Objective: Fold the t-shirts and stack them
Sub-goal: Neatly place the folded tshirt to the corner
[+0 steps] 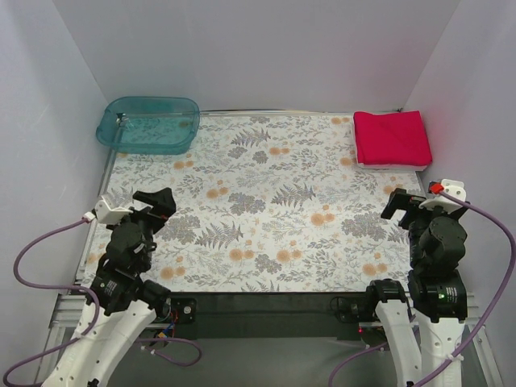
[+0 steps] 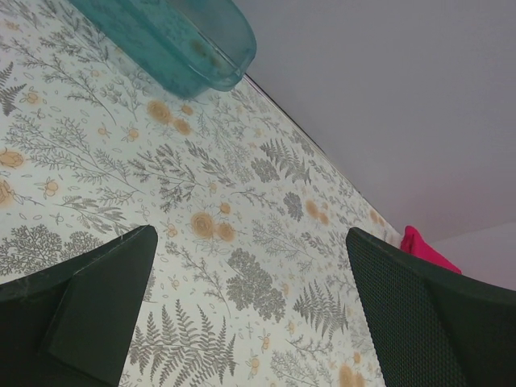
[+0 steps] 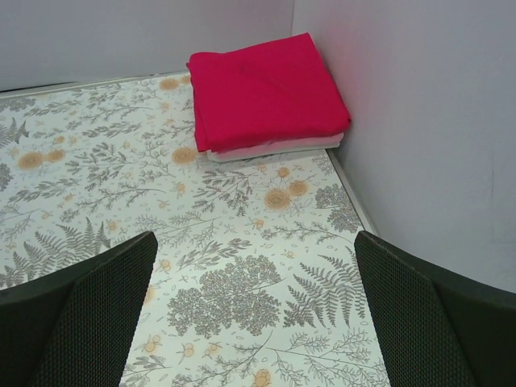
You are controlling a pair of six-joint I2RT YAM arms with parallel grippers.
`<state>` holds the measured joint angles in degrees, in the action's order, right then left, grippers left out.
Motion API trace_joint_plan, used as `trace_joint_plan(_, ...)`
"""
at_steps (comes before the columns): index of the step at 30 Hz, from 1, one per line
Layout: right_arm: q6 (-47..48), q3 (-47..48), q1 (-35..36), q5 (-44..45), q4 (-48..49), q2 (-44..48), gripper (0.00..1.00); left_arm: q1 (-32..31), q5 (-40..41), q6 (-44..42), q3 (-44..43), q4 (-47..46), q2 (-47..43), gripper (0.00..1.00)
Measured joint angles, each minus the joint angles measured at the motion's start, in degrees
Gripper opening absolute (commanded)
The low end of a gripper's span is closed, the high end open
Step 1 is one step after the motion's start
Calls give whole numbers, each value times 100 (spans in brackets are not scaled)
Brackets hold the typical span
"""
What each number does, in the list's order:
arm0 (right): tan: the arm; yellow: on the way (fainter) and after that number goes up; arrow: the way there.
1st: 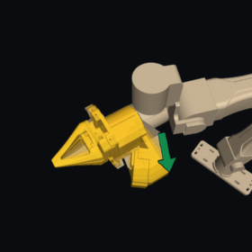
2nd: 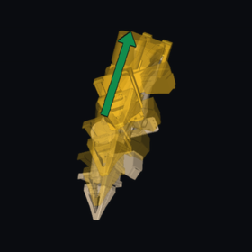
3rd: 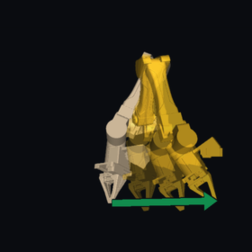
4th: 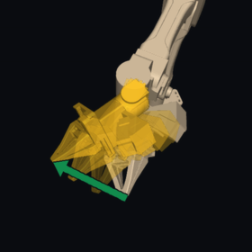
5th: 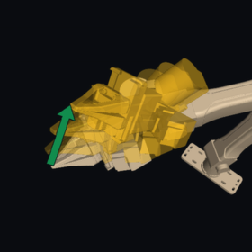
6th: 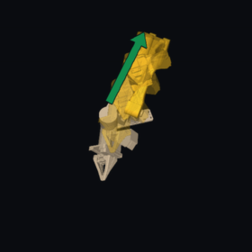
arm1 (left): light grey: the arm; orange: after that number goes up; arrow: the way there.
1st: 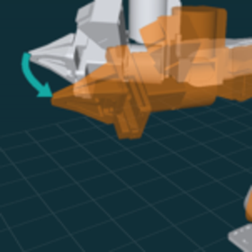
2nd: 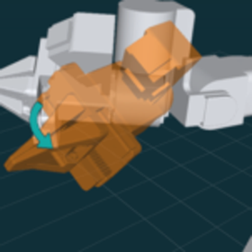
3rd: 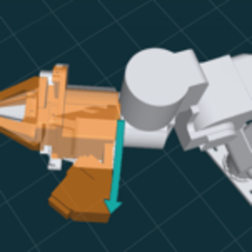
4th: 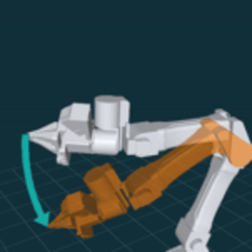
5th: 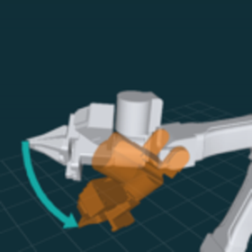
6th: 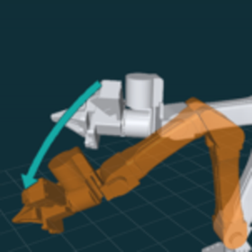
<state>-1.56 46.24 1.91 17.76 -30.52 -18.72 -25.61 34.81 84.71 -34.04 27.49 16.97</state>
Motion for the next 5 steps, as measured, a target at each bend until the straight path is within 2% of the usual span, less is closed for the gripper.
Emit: trace_joint_plan(5,0,0,0,-136,0,0,98,0,-125,20,-2,-173,337,98)
